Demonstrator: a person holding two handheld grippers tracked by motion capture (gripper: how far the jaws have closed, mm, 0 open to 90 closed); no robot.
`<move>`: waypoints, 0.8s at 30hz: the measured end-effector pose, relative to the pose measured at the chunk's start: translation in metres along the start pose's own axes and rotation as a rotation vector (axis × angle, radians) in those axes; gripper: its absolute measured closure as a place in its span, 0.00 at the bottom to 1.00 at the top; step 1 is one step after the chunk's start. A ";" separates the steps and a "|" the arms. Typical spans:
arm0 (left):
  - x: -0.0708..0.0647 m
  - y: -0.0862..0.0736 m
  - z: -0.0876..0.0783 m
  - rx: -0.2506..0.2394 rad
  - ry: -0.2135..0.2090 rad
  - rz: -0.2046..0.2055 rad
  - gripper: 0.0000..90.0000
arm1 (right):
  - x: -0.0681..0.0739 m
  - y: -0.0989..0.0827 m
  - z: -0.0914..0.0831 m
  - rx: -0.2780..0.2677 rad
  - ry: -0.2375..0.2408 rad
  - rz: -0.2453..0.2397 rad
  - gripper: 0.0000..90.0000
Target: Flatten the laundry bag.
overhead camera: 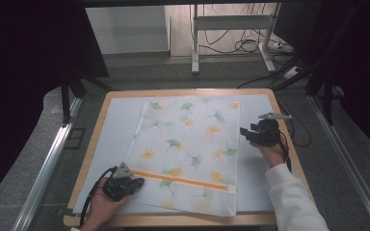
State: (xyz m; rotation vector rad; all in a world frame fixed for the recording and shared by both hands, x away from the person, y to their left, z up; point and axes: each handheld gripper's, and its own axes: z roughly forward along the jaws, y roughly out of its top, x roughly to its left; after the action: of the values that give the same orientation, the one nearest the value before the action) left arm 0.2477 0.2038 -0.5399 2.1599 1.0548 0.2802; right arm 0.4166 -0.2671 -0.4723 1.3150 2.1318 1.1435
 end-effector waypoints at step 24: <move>0.029 0.008 -0.012 -0.098 0.166 -0.130 0.46 | 0.070 -0.065 -0.028 0.160 0.137 -0.124 0.44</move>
State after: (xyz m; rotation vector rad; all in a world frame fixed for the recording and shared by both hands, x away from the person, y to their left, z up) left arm 0.2657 0.2287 -0.5290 1.9981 1.2422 0.4469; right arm 0.3276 -0.2336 -0.5015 1.1801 2.4120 1.0586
